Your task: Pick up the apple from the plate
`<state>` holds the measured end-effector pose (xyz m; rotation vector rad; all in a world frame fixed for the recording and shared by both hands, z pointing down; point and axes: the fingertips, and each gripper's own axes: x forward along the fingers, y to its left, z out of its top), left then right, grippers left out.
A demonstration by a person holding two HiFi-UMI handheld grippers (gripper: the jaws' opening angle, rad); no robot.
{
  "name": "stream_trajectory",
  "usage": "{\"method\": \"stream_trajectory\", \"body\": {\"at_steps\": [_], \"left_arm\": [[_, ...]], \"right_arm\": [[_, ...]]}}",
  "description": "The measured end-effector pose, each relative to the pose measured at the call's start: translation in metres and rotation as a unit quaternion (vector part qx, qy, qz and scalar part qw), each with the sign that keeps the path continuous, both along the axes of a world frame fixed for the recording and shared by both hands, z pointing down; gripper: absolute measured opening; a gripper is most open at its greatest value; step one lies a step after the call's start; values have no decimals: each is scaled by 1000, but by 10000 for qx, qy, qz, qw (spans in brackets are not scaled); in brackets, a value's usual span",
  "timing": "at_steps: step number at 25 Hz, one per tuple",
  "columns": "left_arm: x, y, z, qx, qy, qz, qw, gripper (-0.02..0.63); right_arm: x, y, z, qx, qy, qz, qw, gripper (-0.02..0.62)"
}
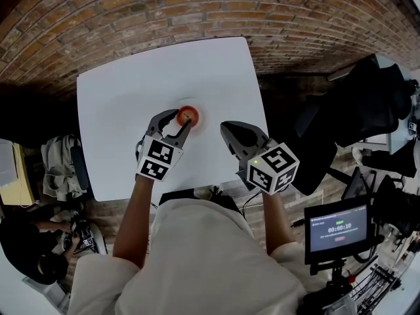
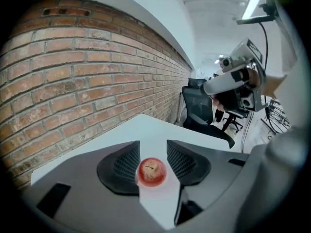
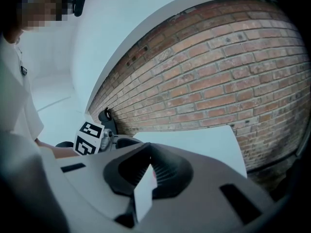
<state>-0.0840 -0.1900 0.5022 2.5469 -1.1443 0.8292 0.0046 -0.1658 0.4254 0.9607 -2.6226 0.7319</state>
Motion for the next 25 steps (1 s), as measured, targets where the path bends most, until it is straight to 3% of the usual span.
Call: {"method": "stream_trajectory", "body": {"at_steps": [8,25], "left_arm": [[11,-10,36,-366,-191,267,9988,201],[8,-9,65,-706,-341,343,9963,261]], "right_arm": [[8,-13,17,-192,82,4,9998,3],[9,-11,34,-430,225,13,9988,3]]}}
